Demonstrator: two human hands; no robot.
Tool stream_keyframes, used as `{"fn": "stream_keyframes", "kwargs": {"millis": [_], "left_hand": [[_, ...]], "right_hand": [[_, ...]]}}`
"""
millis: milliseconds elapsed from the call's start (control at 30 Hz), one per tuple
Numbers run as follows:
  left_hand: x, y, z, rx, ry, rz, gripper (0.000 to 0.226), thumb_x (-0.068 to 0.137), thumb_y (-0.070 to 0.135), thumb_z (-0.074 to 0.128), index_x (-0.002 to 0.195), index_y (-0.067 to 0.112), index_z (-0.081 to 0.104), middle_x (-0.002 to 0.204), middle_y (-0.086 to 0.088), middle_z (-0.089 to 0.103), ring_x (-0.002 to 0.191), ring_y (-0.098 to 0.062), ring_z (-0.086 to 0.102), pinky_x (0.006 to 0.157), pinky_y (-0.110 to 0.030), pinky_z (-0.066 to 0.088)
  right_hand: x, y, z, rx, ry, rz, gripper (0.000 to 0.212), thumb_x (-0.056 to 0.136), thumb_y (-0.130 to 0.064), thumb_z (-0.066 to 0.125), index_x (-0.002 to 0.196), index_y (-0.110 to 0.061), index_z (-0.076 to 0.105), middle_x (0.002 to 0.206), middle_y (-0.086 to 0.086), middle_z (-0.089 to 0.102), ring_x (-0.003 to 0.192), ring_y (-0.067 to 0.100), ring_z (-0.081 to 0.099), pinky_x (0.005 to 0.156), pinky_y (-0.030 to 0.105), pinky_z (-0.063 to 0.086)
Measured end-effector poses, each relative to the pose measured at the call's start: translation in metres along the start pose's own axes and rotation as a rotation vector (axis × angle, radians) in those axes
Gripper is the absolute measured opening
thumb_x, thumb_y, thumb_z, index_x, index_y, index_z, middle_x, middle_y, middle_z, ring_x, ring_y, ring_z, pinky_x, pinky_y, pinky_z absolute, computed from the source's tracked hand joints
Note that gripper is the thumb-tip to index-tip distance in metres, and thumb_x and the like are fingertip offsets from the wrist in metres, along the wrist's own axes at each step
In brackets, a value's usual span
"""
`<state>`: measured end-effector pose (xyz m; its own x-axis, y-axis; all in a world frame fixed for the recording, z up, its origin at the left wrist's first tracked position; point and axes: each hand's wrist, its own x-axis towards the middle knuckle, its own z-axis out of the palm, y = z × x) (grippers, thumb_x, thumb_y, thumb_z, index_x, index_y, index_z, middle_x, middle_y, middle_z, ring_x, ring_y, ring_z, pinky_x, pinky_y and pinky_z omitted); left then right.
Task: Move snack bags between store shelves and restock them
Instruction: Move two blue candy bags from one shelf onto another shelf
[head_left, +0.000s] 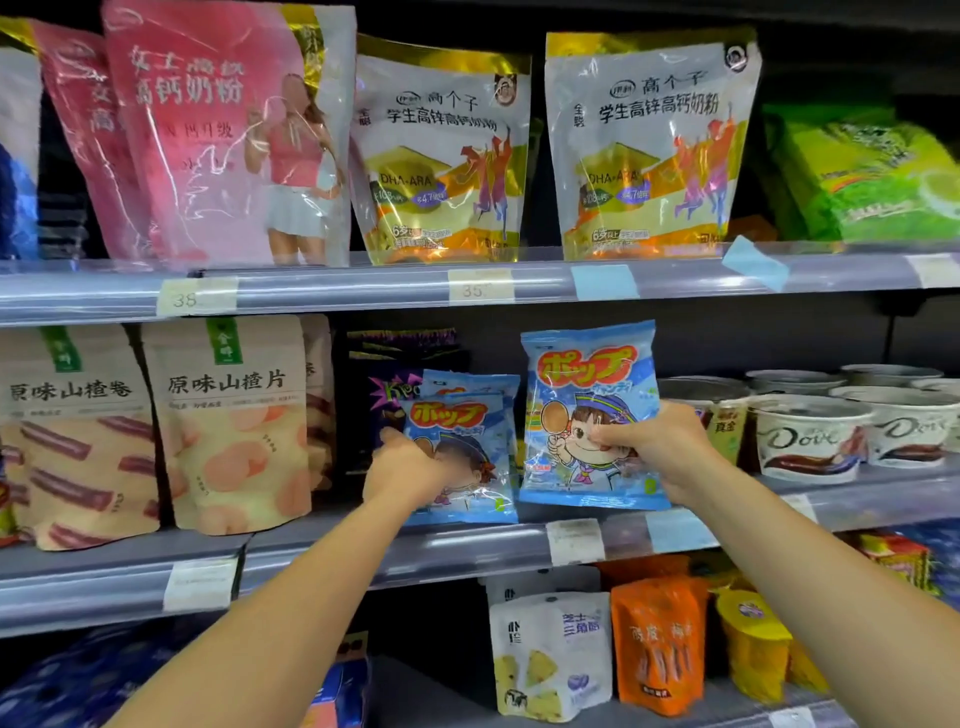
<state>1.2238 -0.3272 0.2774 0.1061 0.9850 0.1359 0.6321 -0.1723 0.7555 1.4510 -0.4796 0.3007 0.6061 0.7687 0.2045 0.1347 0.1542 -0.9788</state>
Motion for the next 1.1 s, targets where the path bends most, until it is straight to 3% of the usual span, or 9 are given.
{"fn": "stream_keyframes", "kwargs": {"millis": [200, 333, 433, 500, 567, 667, 800, 933, 1100], "left_hand": [[0.016, 0.004, 0.007, -0.12, 0.031, -0.032, 0.057, 0.059, 0.041, 0.09, 0.094, 0.004, 0.064, 0.096, -0.014, 0.072, 0.083, -0.026, 0.068, 0.07, -0.036, 0.059], [0.02, 0.007, 0.013, -0.208, 0.04, -0.062, 0.048, 0.059, 0.039, 0.09, 0.091, 0.011, 0.068, 0.091, -0.006, 0.071, 0.082, -0.024, 0.066, 0.074, -0.037, 0.059], [0.022, 0.008, 0.013, -0.245, -0.056, -0.08, 0.04, 0.059, 0.037, 0.091, 0.082, 0.018, 0.064, 0.08, 0.002, 0.066, 0.07, -0.018, 0.062, 0.052, -0.03, 0.054], [0.025, 0.006, 0.012, -0.276, -0.086, -0.084, 0.037, 0.061, 0.033, 0.091, 0.085, 0.019, 0.066, 0.083, 0.002, 0.067, 0.072, -0.017, 0.061, 0.051, -0.027, 0.049], [0.031, 0.005, 0.013, -0.301, -0.094, -0.08, 0.039, 0.067, 0.031, 0.089, 0.095, 0.014, 0.067, 0.092, -0.002, 0.068, 0.08, -0.021, 0.06, 0.063, -0.032, 0.047], [0.033, 0.011, 0.015, -0.313, -0.046, -0.044, 0.045, 0.077, 0.032, 0.082, 0.107, 0.006, 0.062, 0.087, -0.006, 0.066, 0.069, -0.021, 0.057, 0.057, -0.03, 0.044], [0.039, 0.029, 0.013, -0.248, 0.041, -0.013, 0.072, 0.079, 0.043, 0.077, 0.131, 0.001, 0.053, 0.122, -0.016, 0.064, 0.103, -0.033, 0.062, 0.076, -0.038, 0.054], [0.041, 0.043, 0.015, -0.115, 0.024, -0.001, 0.078, 0.075, 0.054, 0.075, 0.132, 0.005, 0.054, 0.133, -0.017, 0.057, 0.116, -0.035, 0.056, 0.091, -0.045, 0.054], [0.035, 0.053, 0.021, -0.059, -0.011, -0.002, 0.076, 0.072, 0.054, 0.078, 0.123, 0.002, 0.059, 0.088, -0.006, 0.065, 0.078, -0.024, 0.066, 0.068, -0.034, 0.058]], "right_hand": [[-0.005, 0.004, -0.013, 0.03, 0.005, -0.021, 0.032, 0.063, -0.005, 0.09, 0.089, -0.013, 0.071, 0.077, 0.002, 0.078, 0.065, 0.019, 0.076, 0.043, 0.024, 0.052], [-0.006, 0.007, -0.018, 0.028, 0.021, -0.02, 0.032, 0.063, -0.006, 0.09, 0.087, -0.013, 0.071, 0.075, 0.001, 0.078, 0.064, 0.019, 0.076, 0.045, 0.024, 0.054], [-0.007, 0.008, -0.019, 0.033, 0.008, -0.012, 0.033, 0.062, -0.005, 0.09, 0.088, -0.012, 0.071, 0.076, 0.002, 0.078, 0.066, 0.021, 0.076, 0.047, 0.027, 0.056], [-0.008, 0.007, -0.018, 0.037, -0.001, -0.009, 0.033, 0.062, -0.004, 0.09, 0.089, -0.011, 0.072, 0.076, 0.003, 0.078, 0.067, 0.022, 0.076, 0.048, 0.028, 0.057], [-0.009, 0.007, -0.017, 0.046, -0.005, -0.008, 0.033, 0.063, -0.004, 0.09, 0.09, -0.01, 0.072, 0.076, 0.003, 0.078, 0.067, 0.022, 0.076, 0.048, 0.029, 0.057], [-0.01, 0.007, -0.013, 0.05, 0.0, 0.003, 0.033, 0.064, -0.005, 0.089, 0.091, -0.009, 0.07, 0.075, 0.003, 0.078, 0.066, 0.022, 0.076, 0.048, 0.029, 0.057], [-0.011, 0.008, -0.012, 0.052, 0.001, 0.013, 0.034, 0.066, -0.006, 0.089, 0.093, -0.009, 0.069, 0.077, 0.003, 0.078, 0.068, 0.022, 0.076, 0.049, 0.03, 0.057], [-0.011, 0.008, -0.014, 0.064, 0.004, 0.005, 0.033, 0.066, -0.004, 0.088, 0.094, -0.009, 0.07, 0.079, 0.005, 0.079, 0.069, 0.023, 0.076, 0.05, 0.029, 0.057], [-0.013, 0.009, -0.022, 0.066, 0.011, -0.002, 0.032, 0.065, -0.002, 0.088, 0.092, -0.01, 0.071, 0.078, 0.004, 0.078, 0.069, 0.022, 0.076, 0.051, 0.031, 0.058]]}}
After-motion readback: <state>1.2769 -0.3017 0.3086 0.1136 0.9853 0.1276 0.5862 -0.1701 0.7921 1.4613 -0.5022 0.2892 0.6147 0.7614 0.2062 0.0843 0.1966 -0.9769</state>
